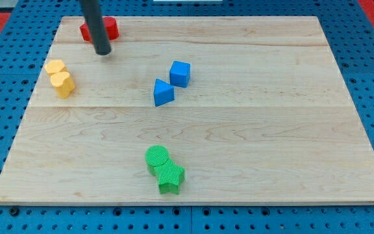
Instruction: Move the blue blocks towards the green blocks
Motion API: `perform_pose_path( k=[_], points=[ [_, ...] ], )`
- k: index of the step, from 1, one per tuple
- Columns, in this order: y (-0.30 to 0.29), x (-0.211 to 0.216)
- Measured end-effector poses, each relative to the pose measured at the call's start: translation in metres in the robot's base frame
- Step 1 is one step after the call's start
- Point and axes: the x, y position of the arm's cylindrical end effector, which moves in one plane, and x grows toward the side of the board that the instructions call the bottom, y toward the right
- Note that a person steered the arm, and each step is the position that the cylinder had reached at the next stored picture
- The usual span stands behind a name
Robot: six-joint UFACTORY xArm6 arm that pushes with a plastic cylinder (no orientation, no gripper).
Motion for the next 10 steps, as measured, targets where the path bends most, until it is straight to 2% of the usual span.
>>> perform_pose_path(
  k=[3, 5, 6, 7, 8, 9, 10],
  points=[
    [0.000, 0.008],
    [-0.032, 0.078],
    [-0.018, 0.051],
    [0.079, 0.019],
    [0.147, 0.009],
    [0.149, 0.009],
    [0.187, 0.003]
  ],
)
